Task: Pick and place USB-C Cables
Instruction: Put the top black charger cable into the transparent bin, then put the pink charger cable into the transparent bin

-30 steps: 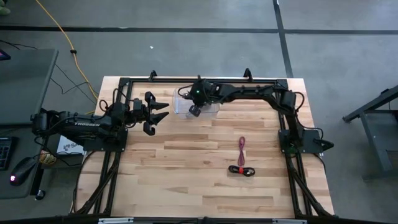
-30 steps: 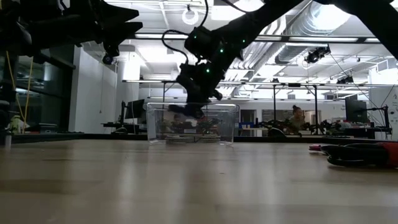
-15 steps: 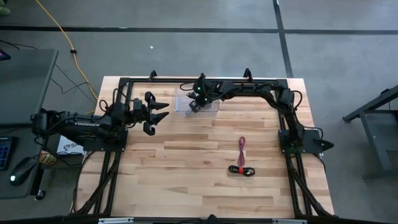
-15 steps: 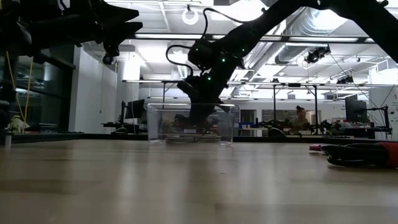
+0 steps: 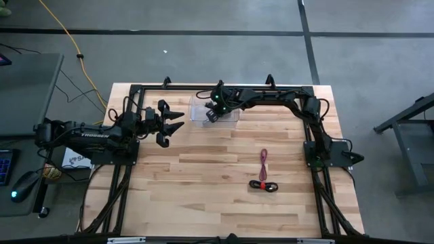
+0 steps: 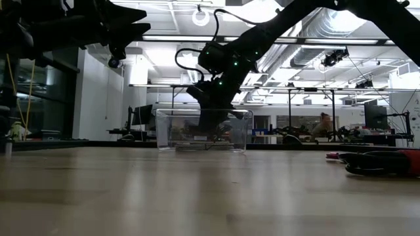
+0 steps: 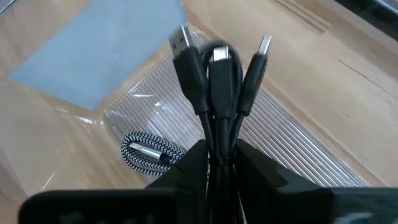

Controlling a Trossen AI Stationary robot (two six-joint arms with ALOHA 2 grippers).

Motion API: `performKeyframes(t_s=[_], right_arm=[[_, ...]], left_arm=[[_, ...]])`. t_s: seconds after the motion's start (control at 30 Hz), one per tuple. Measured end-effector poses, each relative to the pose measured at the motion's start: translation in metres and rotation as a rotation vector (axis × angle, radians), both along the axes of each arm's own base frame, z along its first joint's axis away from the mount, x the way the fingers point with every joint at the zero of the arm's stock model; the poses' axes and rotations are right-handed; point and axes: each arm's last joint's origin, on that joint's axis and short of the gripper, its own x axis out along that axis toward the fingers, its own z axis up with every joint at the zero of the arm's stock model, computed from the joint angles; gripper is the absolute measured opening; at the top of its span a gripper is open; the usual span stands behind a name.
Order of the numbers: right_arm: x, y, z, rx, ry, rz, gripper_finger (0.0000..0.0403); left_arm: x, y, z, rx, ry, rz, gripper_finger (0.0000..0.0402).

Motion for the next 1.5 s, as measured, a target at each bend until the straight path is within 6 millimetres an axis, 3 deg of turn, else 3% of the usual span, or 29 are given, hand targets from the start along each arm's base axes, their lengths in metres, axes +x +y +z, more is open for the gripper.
performKeyframes(t_s=[0.27,0.73,0.83,1.07,1.33,1.5], right_arm=[[0.000,0.000,0.000,0.001,0.002,0.000,0.0090],[0.001,-0.003,0.002,-0.051,-0.002,-0.058,0.0176],[0.002,-0.005,0.010,-0.053,-0.001,-0.040,0.0179],[0.000,-0.002,0.049,-0.112,0.063,0.024,0.0179],[-0.043,0.043,0.083,-0.205,0.271,0.118,0.0179],[-0.092,0.078,0.092,-0.271,0.223,0.122,0.0179]], left_arm=[[0.000,0.000,0.000,0.000,0.000,0.000,0.0165],[0.000,0.000,0.000,0.000,0.000,0.000,0.0165],[0.000,0.000,0.000,0.000,0.000,0.000,0.0165],[0.000,0.000,0.000,0.000,0.000,0.000,0.0165],[0.000,0.000,0.000,-0.001,0.004,0.000,0.0165],[0.000,0.000,0.000,-0.001,0.003,0.000,0.0165]])
